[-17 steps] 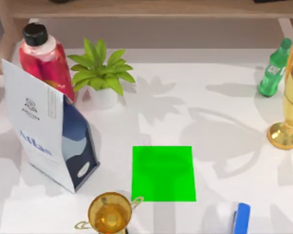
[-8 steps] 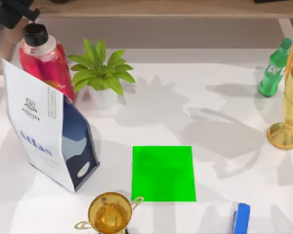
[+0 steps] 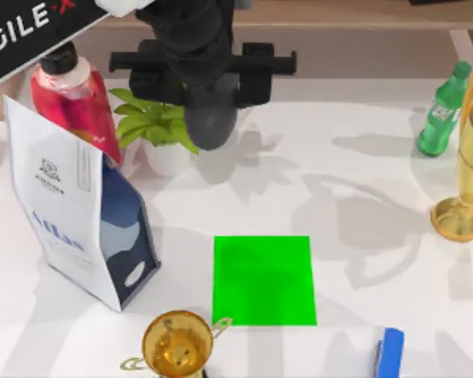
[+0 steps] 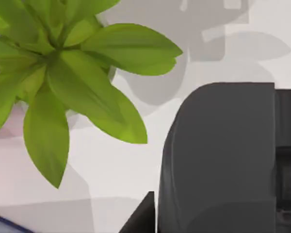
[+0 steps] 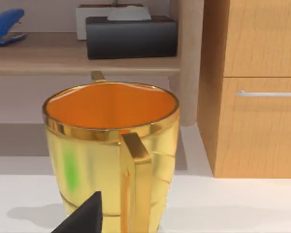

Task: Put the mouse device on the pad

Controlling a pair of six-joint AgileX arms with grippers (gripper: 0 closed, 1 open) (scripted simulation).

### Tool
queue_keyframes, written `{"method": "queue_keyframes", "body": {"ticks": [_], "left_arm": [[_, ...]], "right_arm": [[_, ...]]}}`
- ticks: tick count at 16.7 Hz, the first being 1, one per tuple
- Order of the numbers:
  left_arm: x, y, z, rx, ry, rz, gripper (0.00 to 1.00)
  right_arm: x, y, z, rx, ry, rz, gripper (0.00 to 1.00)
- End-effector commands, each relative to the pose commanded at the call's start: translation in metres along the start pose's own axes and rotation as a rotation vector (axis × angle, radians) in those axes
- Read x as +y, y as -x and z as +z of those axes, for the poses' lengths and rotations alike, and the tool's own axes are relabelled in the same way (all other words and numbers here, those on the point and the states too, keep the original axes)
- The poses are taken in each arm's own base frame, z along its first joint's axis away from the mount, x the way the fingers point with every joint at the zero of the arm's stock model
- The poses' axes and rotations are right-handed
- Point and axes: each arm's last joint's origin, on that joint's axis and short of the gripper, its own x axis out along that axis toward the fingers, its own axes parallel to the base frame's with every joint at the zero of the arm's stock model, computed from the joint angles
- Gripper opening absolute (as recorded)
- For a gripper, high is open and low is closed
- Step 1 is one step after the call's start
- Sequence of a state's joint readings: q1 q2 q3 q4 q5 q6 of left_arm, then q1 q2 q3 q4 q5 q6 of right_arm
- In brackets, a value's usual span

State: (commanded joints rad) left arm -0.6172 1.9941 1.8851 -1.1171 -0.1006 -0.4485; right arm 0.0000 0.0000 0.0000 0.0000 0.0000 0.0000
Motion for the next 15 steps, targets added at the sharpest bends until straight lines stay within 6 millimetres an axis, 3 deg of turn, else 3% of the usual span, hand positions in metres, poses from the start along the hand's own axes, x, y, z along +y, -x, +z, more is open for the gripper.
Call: {"method": "queue_keyframes", "body": {"ticks": [3,6,15], "left_arm": [[-0.044,-0.042,-0.035,0.175,0.082,0.014,0.0],[-0.066,-0.074,-0.066,0.314,0.118,0.064,0.0],[-0.068,-0.084,-0.073,0.341,0.128,0.077,0.0]], "right_arm": [[0.0,0.0,0.0,0.0,0.0,0.0,1.0],[0.0,0.0,0.0,0.0,0.0,0.0,1.0],[0.0,0.0,0.0,0.0,0.0,0.0,1.0]]}}
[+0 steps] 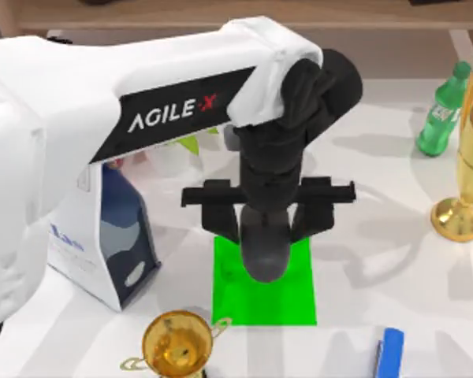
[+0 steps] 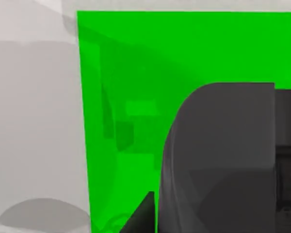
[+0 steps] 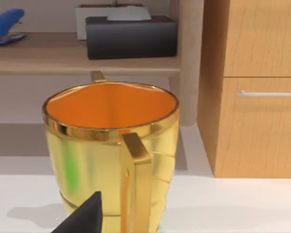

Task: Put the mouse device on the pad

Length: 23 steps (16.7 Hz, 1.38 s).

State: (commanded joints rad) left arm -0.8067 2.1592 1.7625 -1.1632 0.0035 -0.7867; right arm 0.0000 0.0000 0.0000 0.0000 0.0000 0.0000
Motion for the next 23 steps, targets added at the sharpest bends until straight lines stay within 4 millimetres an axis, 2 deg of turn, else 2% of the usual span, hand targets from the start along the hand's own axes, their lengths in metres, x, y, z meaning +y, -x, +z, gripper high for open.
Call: {"method": "queue_keyframes", "body": {"ticks": [15,19,23], "left_arm": [[-0.001,-0.041,-0.004,0.004,-0.002,0.002,0.0],[-0.001,-0.042,-0.004,0.006,-0.002,0.004,0.0],[-0.001,-0.042,-0.004,0.006,-0.002,0.004,0.3]], "right_arm": [[0.0,0.0,0.0,0.0,0.0,0.0,1.0],[0.0,0.0,0.0,0.0,0.0,0.0,1.0],[0.0,0.0,0.0,0.0,0.0,0.0,1.0]]}}
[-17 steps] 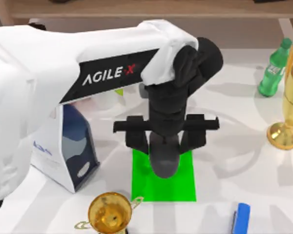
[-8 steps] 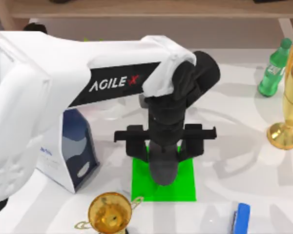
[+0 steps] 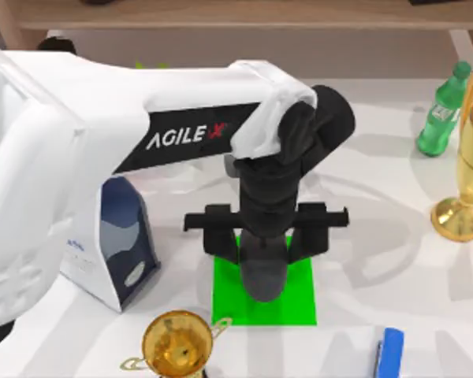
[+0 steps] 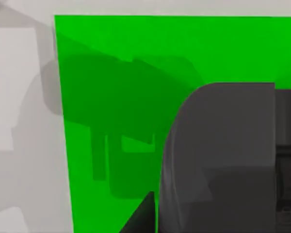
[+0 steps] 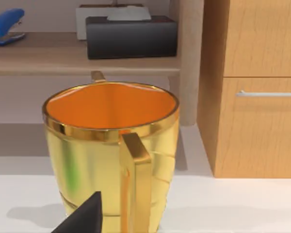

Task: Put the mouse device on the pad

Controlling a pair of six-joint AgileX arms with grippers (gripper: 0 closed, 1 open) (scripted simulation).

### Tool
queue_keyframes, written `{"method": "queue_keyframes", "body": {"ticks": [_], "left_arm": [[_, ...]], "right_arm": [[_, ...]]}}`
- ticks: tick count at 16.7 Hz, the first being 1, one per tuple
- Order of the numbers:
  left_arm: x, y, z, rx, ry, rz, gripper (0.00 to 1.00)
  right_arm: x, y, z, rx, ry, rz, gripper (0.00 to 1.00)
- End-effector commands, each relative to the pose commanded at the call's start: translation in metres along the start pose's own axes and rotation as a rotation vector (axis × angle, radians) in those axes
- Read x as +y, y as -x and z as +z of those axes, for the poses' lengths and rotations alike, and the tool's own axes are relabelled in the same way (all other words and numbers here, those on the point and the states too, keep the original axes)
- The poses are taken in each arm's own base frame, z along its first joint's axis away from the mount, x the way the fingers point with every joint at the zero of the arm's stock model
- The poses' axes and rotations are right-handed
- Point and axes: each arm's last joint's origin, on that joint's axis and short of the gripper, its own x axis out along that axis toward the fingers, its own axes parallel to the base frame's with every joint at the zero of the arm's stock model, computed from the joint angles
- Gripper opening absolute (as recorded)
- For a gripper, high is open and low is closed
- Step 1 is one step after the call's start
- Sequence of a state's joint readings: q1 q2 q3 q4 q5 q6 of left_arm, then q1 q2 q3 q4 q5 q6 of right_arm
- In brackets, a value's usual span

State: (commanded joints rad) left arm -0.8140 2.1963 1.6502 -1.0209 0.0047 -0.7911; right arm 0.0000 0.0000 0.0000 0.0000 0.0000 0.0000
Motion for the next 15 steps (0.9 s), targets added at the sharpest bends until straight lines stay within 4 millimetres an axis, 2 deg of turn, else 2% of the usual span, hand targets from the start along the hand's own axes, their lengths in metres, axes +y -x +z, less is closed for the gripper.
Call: {"method": "queue_keyframes", "body": {"ticks": [9,15], "left_arm": [[0.0,0.0,0.0,0.0,0.0,0.0,0.98],[0.0,0.0,0.0,0.0,0.0,0.0,1.0]], "right_arm": [[0.0,0.0,0.0,0.0,0.0,0.0,1.0],[0.0,0.0,0.0,0.0,0.0,0.0,1.0]]}}
